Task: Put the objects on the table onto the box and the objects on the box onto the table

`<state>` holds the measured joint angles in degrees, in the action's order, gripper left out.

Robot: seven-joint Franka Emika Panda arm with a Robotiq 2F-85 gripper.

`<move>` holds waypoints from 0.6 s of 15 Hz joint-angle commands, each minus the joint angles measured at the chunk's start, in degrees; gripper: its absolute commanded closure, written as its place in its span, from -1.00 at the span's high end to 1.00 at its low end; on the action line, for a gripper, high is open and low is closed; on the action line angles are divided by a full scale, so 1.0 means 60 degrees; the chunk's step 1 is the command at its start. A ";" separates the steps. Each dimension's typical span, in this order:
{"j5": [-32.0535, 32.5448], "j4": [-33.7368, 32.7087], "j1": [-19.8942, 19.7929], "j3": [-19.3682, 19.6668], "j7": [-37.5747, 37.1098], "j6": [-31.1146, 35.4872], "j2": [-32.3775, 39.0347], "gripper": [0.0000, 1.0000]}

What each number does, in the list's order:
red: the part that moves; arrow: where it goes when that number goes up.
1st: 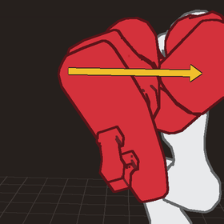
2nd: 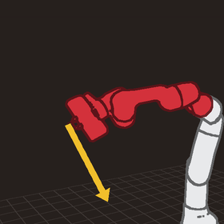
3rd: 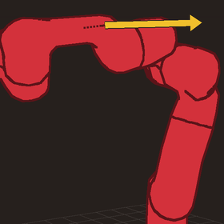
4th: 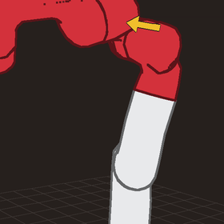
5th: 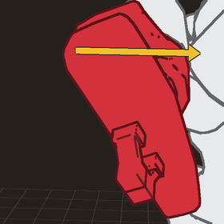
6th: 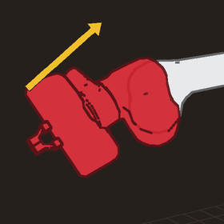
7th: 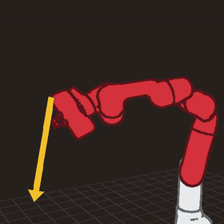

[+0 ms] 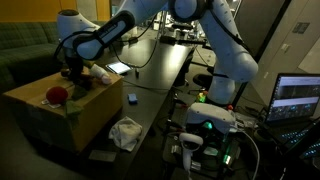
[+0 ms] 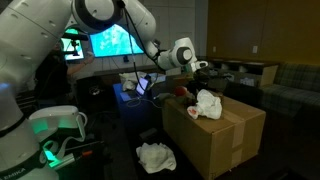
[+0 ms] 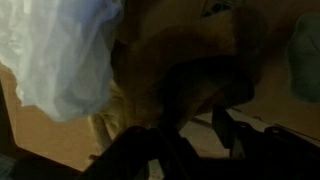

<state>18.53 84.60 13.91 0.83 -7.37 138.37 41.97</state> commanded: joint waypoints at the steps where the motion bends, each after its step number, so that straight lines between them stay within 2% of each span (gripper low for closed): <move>1: -0.0139 -0.0211 -0.0077 -0.0056 0.0447 -0.0104 -0.0001 -0.73; 3: -0.0073 -0.0156 -0.0055 -0.0011 0.0464 -0.0039 -0.0079 -0.98; 9: 0.0159 0.0129 0.0008 0.0143 0.0439 0.0192 -0.0534 -0.97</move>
<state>18.73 84.22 13.71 1.00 -5.57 138.56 41.20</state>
